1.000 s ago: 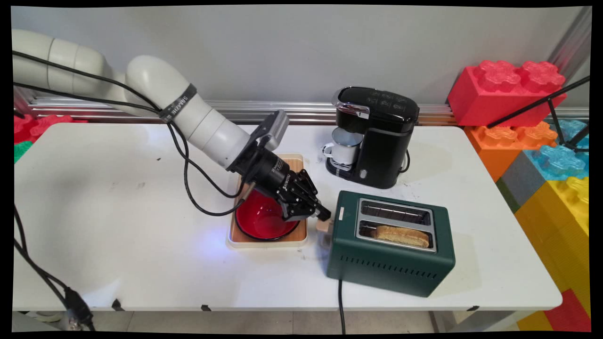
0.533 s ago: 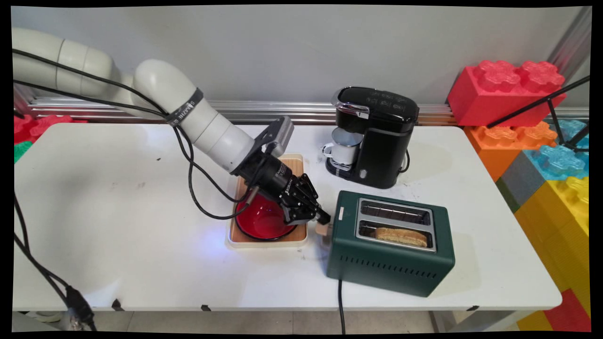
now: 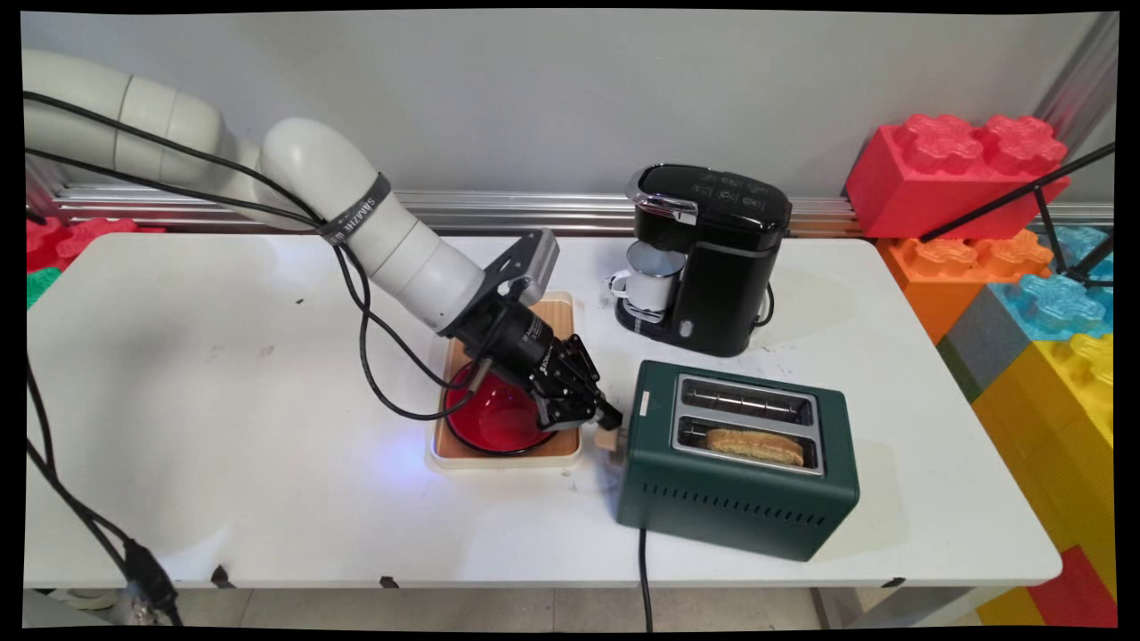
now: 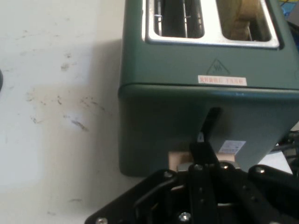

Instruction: Press the toaster switch

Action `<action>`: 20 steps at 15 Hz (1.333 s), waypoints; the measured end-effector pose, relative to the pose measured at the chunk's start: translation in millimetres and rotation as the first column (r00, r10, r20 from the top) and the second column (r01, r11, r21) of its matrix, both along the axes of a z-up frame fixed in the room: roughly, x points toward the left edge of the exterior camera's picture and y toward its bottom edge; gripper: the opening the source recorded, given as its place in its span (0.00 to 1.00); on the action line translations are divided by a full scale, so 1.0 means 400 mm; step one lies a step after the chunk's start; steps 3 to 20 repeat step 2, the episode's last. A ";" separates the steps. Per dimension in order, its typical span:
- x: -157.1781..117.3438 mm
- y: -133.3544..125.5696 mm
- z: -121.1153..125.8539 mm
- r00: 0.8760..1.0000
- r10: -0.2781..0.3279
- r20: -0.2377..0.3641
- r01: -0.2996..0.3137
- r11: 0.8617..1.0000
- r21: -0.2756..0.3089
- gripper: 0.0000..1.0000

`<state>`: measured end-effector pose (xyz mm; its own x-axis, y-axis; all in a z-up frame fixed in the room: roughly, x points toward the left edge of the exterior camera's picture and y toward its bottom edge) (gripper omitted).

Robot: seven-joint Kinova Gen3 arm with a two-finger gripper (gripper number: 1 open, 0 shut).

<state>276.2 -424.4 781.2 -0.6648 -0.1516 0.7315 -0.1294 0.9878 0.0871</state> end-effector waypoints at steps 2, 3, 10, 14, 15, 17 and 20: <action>-0.002 -0.001 -0.004 1.000 0.004 0.006 -0.004 1.000 0.002 0.00; -0.002 -0.001 -0.004 1.000 0.004 0.006 -0.004 1.000 0.002 0.00; -0.002 -0.001 -0.004 1.000 0.004 0.006 -0.004 1.000 0.002 0.00; -0.002 -0.001 -0.004 1.000 0.004 0.006 -0.004 1.000 0.002 0.00; -0.002 -0.001 -0.004 1.000 0.004 0.006 -0.004 1.000 0.002 0.00; -0.002 -0.001 -0.004 1.000 0.004 0.006 -0.004 1.000 0.002 0.00; -0.002 -0.001 -0.004 1.000 0.004 0.006 -0.004 1.000 0.002 0.00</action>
